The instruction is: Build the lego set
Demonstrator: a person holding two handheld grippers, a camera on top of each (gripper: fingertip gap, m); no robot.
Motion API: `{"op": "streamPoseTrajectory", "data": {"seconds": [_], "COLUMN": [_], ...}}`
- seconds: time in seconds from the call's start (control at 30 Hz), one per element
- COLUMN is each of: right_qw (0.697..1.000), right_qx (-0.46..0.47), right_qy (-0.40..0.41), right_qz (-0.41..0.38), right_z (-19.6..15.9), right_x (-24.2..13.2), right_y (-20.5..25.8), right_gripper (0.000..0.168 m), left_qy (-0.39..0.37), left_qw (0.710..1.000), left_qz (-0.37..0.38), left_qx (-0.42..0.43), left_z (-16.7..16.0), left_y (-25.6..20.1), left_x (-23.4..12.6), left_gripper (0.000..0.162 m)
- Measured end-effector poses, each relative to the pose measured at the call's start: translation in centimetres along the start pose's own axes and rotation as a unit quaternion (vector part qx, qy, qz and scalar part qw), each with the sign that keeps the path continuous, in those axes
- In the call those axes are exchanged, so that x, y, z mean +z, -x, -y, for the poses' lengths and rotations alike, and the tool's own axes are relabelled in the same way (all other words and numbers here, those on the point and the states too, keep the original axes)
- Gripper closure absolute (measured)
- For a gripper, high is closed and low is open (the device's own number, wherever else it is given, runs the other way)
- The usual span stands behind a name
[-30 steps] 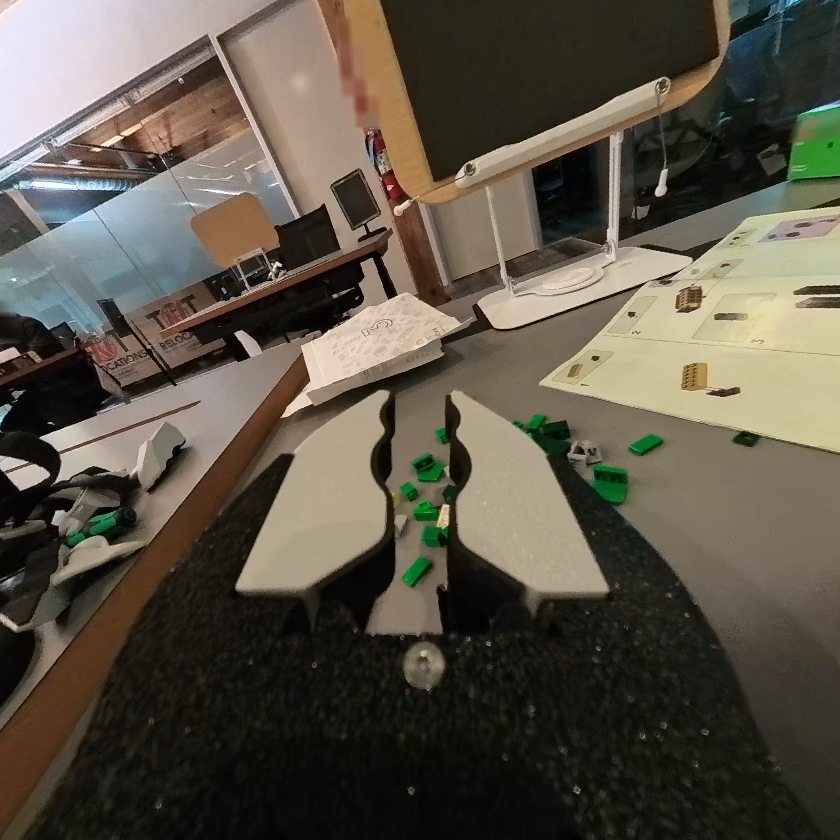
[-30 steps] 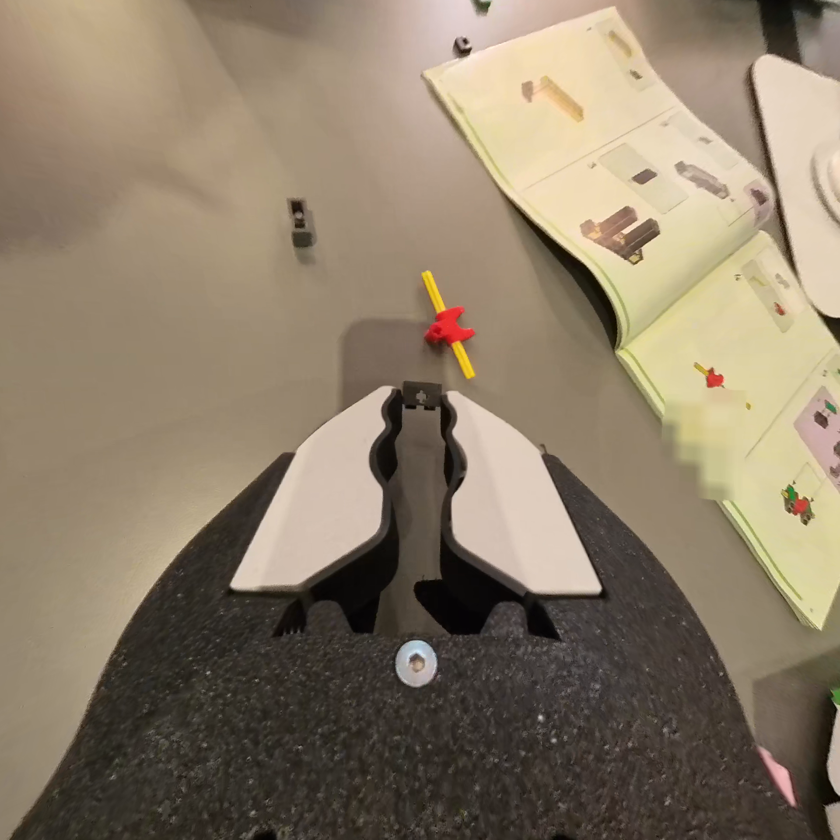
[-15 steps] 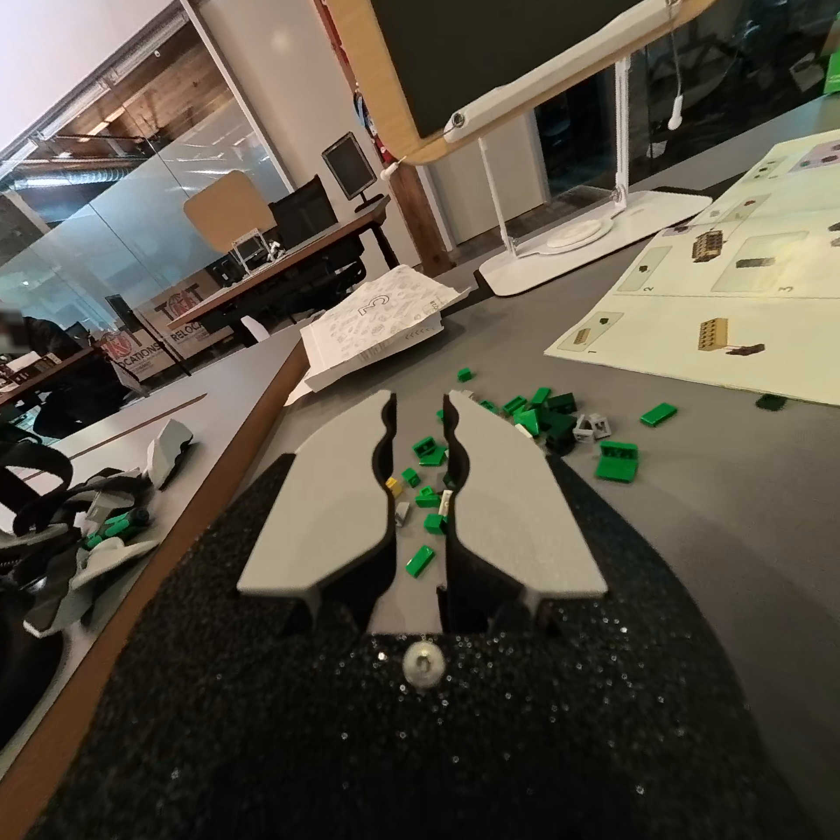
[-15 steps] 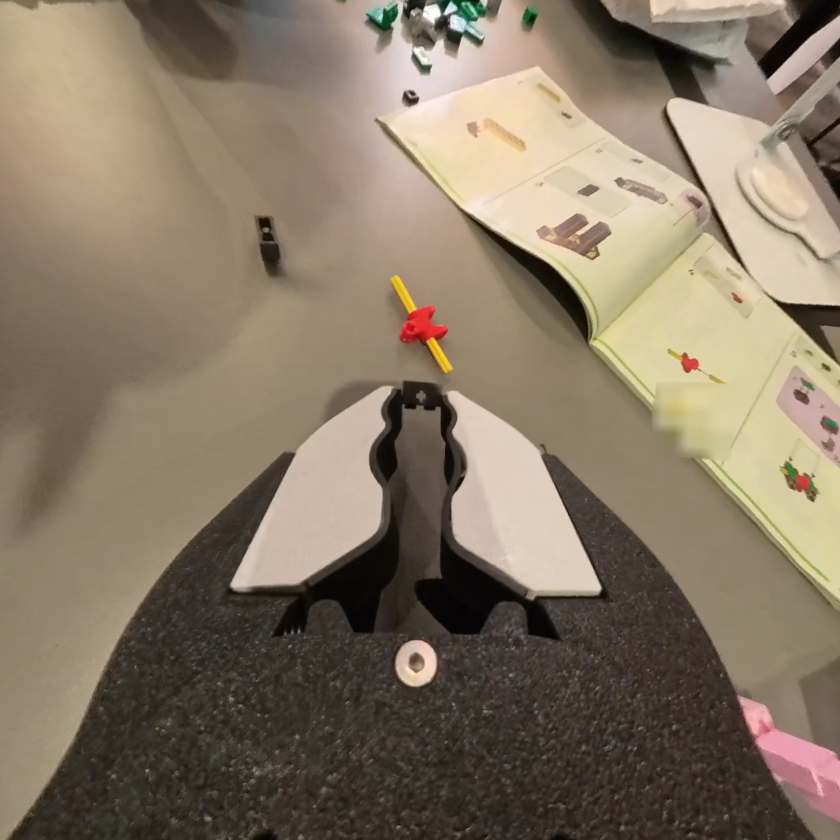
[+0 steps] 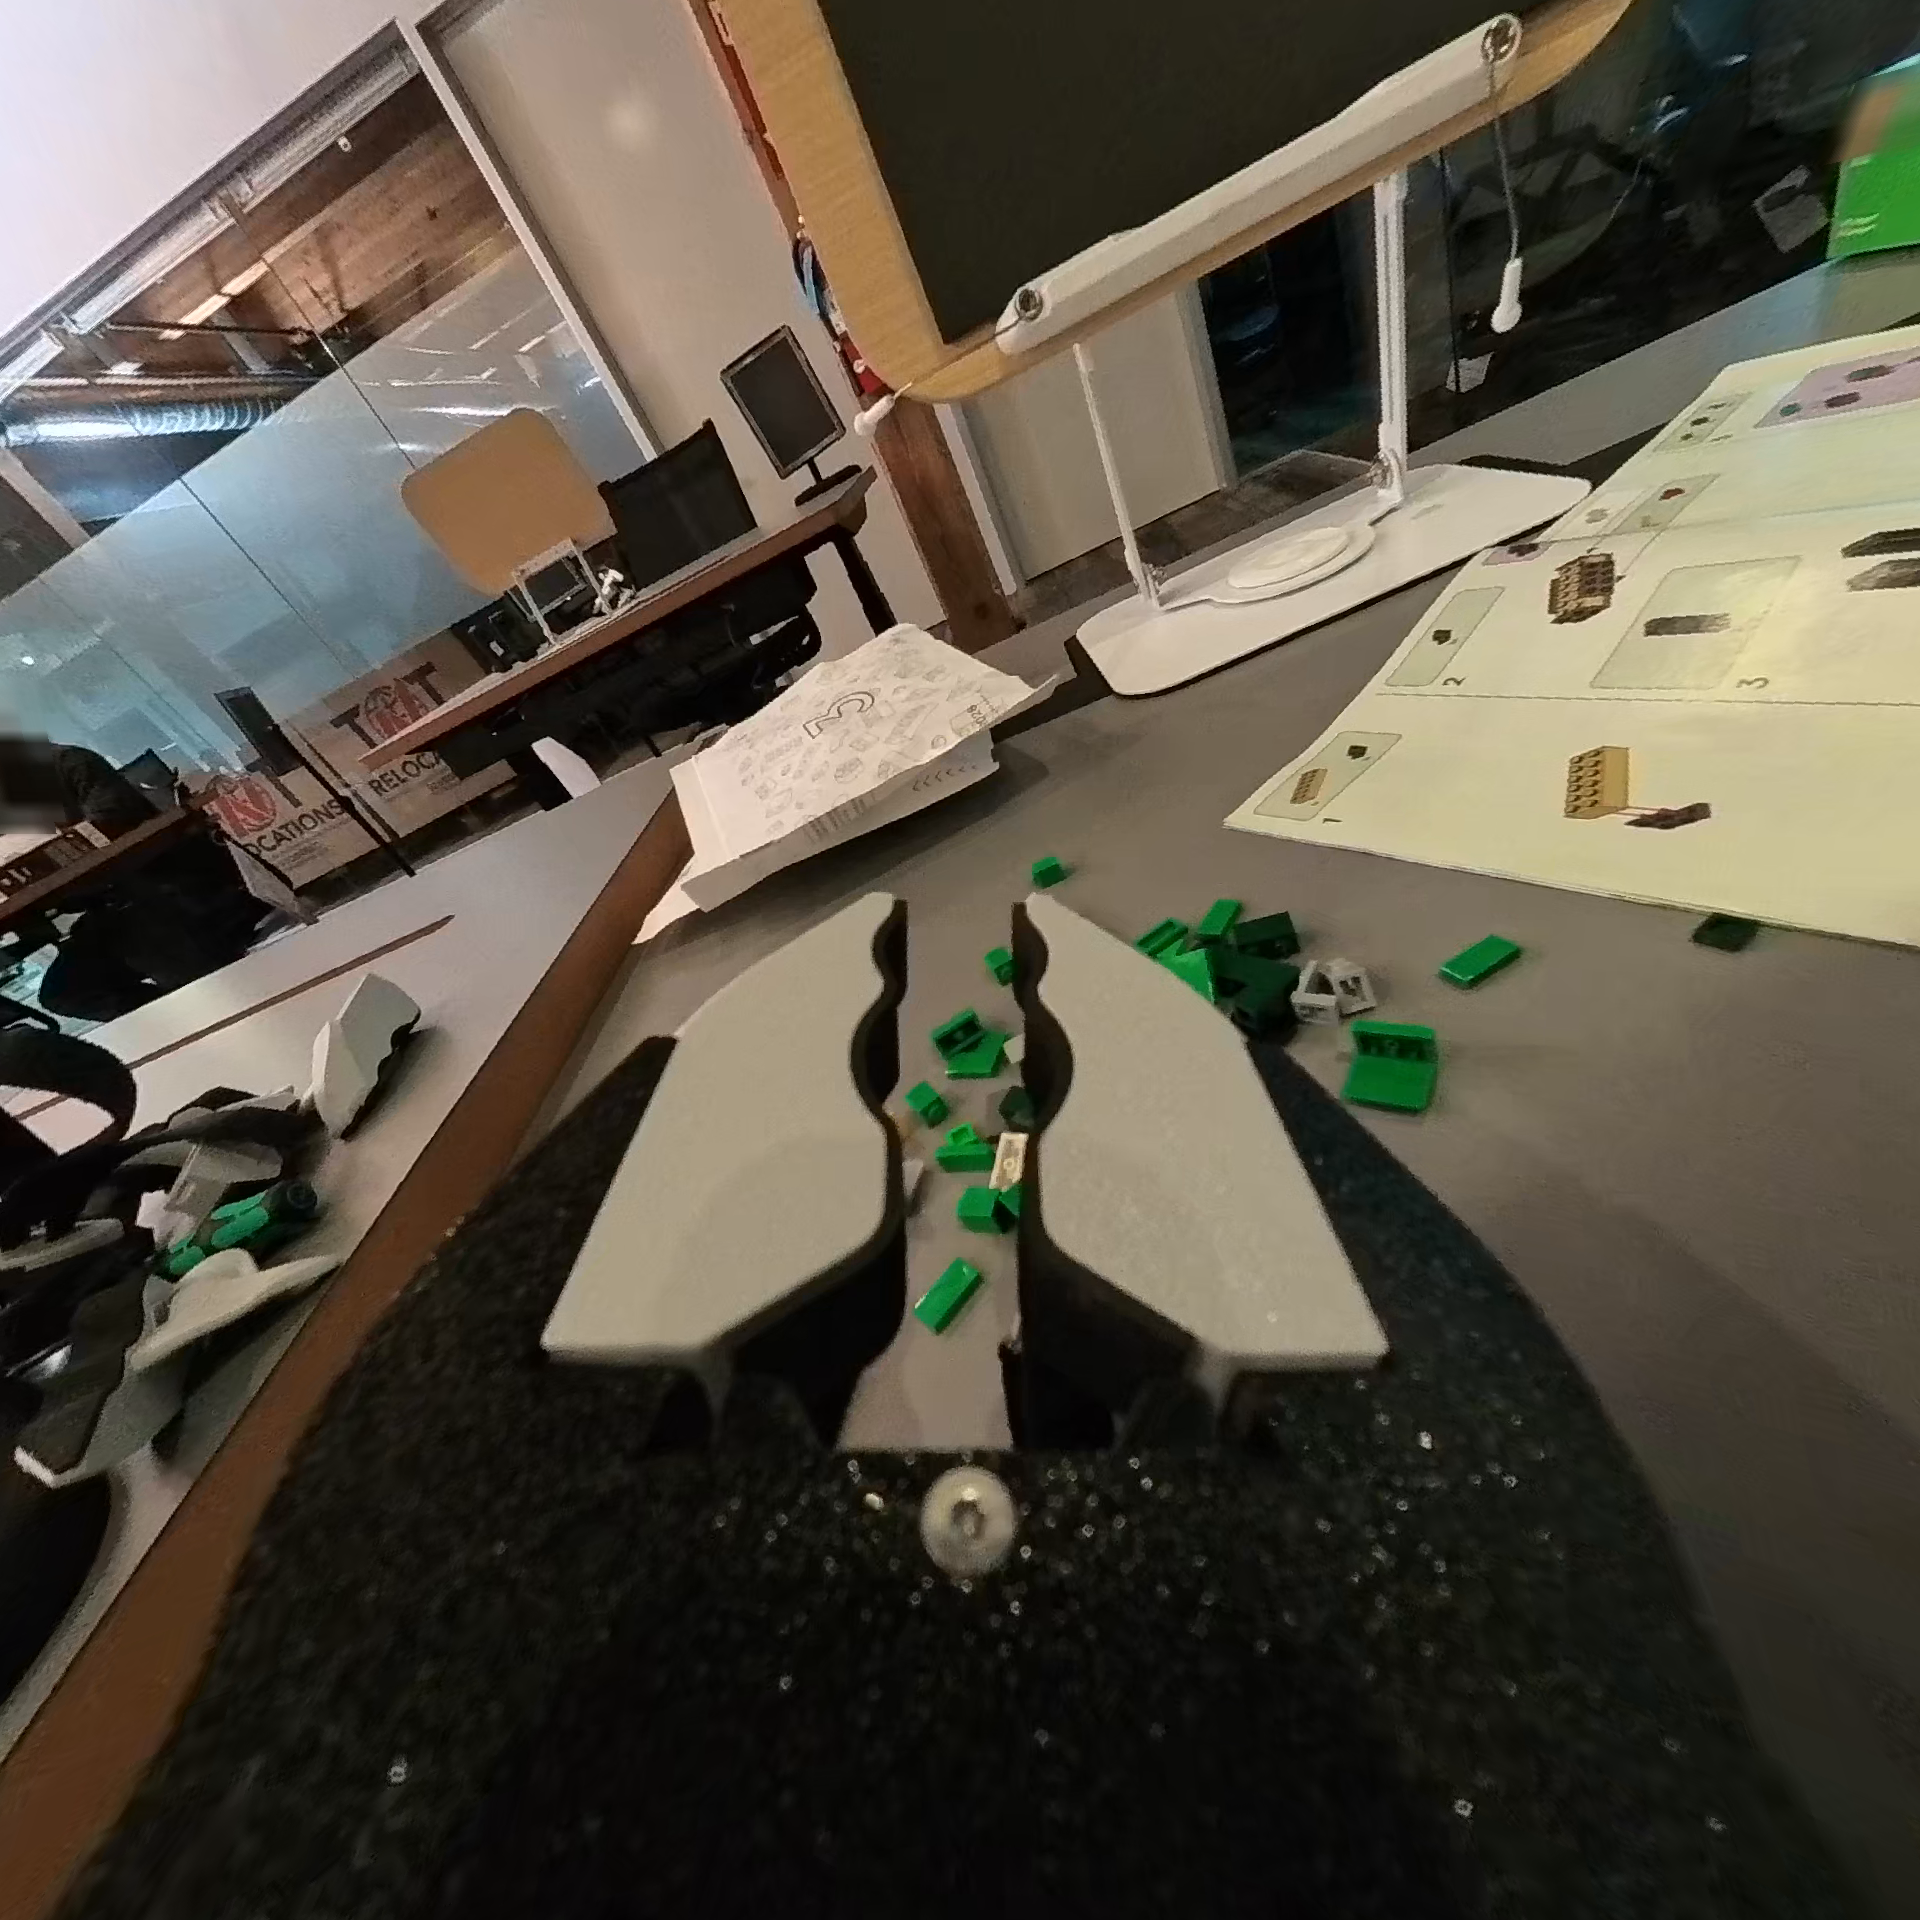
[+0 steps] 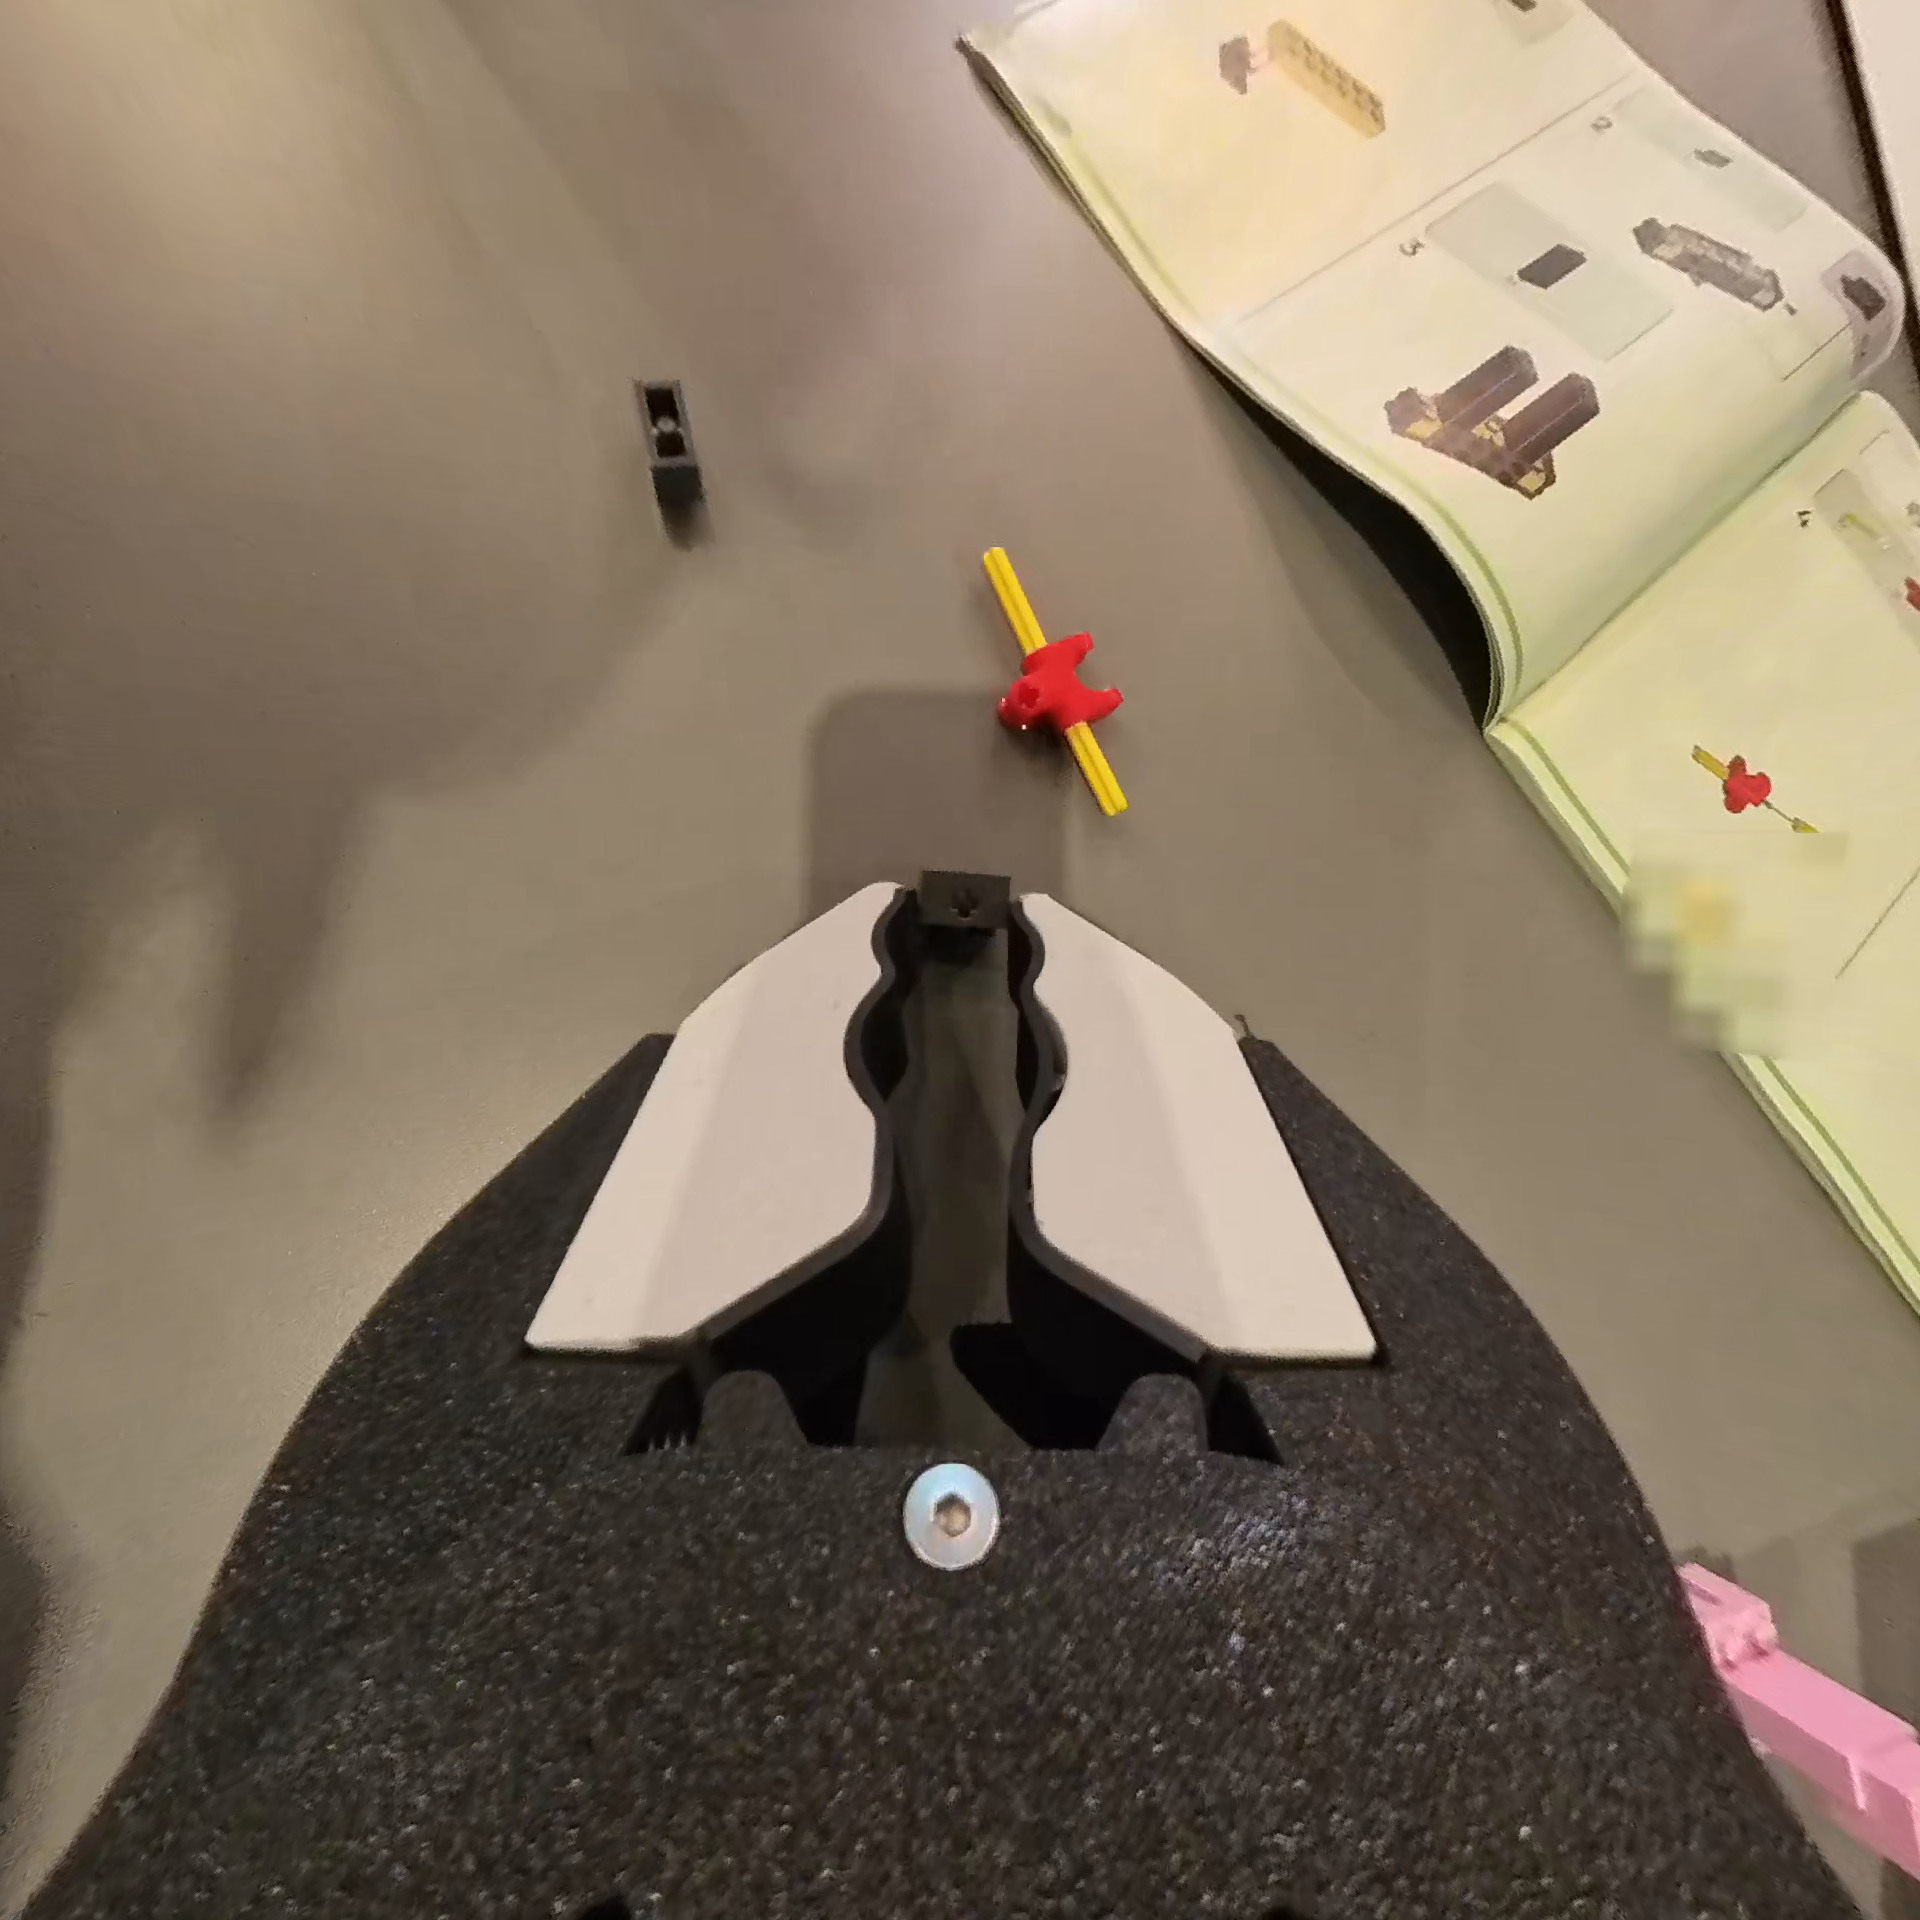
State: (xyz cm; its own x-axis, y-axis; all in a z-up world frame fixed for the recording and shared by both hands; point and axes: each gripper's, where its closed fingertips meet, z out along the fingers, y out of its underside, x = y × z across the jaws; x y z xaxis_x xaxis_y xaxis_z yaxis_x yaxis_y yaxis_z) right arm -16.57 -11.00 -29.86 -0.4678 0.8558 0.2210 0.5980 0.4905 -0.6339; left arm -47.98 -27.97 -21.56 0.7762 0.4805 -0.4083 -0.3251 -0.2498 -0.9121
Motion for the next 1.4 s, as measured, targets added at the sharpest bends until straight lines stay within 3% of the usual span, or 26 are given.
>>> {"op": "streamPoseTrajectory", "data": {"seconds": [0.23, 0.4, 0.77, 0.9, 1.1, 1.27, 1.4], "right_qw": [0.999, 0.990, 0.991, 0.992, 0.988, 0.969, 0.966], "right_qx": [0.021, 0.062, -0.021, -0.028, -0.043, 0.002, -0.037], "right_qy": [-0.032, -0.127, -0.107, -0.096, -0.132, -0.232, -0.252], "right_qz": [0.009, 0.003, 0.074, 0.077, 0.068, 0.080, 0.033], "right_z": [0.3, 5.0, 15.4, 16.7, 19.6, 22.3, 22.6], "right_x": [-2.2, -4.2, 5.4, 7.9, 9.0, 9.0, 9.9], "right_y": [-0.8, -2.2, 0.4, 0.5, 1.3, 5.1, 7.5], "right_gripper": [0.143, 0.146, 0.144, 0.144, 0.147, 0.146, 0.146], "left_qy": [-0.026, -0.067, -0.084, -0.043, -0.056, -0.088, -0.096], "left_qw": [1.000, 0.996, 0.991, 0.982, 0.974, 0.973, 0.974], "left_qz": [0.012, 0.056, 0.080, 0.156, 0.162, 0.137, 0.118], "left_qx": [-0.012, -0.036, -0.070, -0.101, -0.146, -0.165, -0.166], "left_z": [0.7, 1.7, 1.9, 0.0, -0.6, 0.0, 0.3], "left_y": [0.5, 2.3, 4.0, 7.0, 8.1, 7.7, 7.2], "left_x": [-0.4, -1.7, -2.8, -3.6, -4.3, -4.4, -4.2], "left_gripper": [0.143, 0.142, 0.142, 0.144, 0.144, 0.144, 0.144]}}
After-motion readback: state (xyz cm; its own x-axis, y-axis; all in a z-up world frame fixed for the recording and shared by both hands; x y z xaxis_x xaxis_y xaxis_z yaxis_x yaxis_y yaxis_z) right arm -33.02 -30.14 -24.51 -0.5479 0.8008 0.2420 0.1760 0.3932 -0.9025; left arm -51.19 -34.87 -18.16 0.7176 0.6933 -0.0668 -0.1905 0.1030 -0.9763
